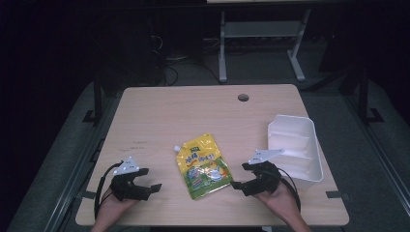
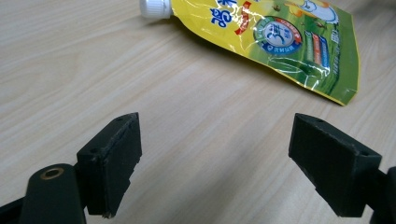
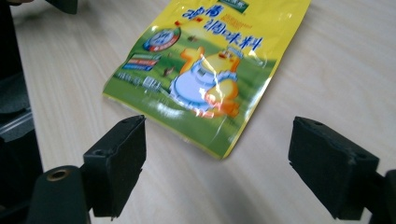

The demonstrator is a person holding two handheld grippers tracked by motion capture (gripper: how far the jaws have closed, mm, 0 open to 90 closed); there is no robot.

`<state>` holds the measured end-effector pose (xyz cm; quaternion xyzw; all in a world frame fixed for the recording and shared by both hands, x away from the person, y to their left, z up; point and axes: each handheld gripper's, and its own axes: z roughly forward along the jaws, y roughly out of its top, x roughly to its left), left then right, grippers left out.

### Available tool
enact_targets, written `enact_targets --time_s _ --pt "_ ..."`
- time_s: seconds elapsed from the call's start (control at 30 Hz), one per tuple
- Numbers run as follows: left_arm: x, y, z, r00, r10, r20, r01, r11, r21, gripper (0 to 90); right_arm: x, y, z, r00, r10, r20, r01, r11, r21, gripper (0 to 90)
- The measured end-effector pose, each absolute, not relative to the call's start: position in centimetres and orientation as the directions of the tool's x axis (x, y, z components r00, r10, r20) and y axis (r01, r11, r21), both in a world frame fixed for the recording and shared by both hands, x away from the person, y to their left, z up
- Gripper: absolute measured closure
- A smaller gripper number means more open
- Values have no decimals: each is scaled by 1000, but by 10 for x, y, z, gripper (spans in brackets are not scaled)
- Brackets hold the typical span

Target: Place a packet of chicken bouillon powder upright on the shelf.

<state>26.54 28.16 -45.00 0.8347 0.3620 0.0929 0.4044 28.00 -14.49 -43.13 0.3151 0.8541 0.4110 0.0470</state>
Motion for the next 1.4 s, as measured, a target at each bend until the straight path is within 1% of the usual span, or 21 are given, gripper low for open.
enact_targets --time_s 0.13,0.17,0.2,0.23,0.37,0.4,0.43,0.47,0.7,0.8,0.97,1.0,1.07,1.1,1.13,1.17,1.27,1.3,1.33,1.37,1.4 --pt "265 283 -450 716 684 -142 533 -404 743 169 302 -134 -417 -792 582 187 510 460 727 175" --pt "265 283 -450 716 684 -142 533 -404 743 169 302 -134 -417 -792 582 187 510 460 727 175" --pt "264 283 -450 716 685 -134 529 -408 744 169 315 -127 -410 -791 586 178 510 470 720 175" --pt "264 283 -450 716 685 -134 529 -408 744 169 315 -127 -410 -791 586 178 510 470 720 175" --pt "266 283 -449 717 684 -135 527 -404 748 169 337 -114 -399 -788 591 174 519 485 704 175" --pt "266 283 -449 716 685 -137 528 -402 748 169 348 -108 -395 -788 591 173 524 496 692 174" --pt "267 282 -449 716 685 -136 528 -404 747 169 348 -108 -395 -788 591 173 524 496 692 174" --pt "267 281 -450 716 685 -138 530 -404 745 170 360 -101 -394 -787 591 175 531 505 681 174" --pt "268 280 -450 719 682 -136 526 -407 747 171 390 -78 -395 -784 596 175 551 538 638 179" --pt "269 281 -450 719 681 -138 529 -409 743 171 410 -62 -404 -773 605 190 579 550 602 194" --pt "270 282 -450 718 683 -137 530 -408 744 172 426 -54 -419 -755 624 203 610 553 568 223" --pt "270 282 -450 716 685 -138 531 -405 744 172 433 -52 -430 -738 639 217 636 553 538 250" --pt "270 283 -450 716 684 -139 531 -403 745 173 437 -51 -437 -730 645 226 650 553 521 292" --pt "270 283 -450 716 684 -139 531 -403 745 173 437 -51 -437 -730 645 226 650 553 521 292" --pt "271 282 -450 715 684 -143 532 -401 745 174 440 -49 -444 -729 646 226 654 562 506 385" --pt "271 282 -450 715 685 -143 534 -402 744 174 440 -49 -444 -729 646 226 654 562 506 385" --pt "273 281 -451 717 682 -143 534 -405 742 174 443 -50 -450 -729 630 268 665 557 498 570" --pt "273 280 -451 716 683 -147 536 -402 742 174 444 -51 -451 -730 627 271 663 554 504 683" --pt "274 279 -451 717 681 -150 537 -402 742 174 444 -52 -450 -733 620 280 659 547 516 766" --pt "274 279 -451 717 681 -150 537 -402 742 174 444 -52 -450 -733 620 280 659 547 516 766" --pt "275 279 -451 718 678 -153 538 -402 741 174 444 -54 -449 -732 613 297 661 533 528 819"
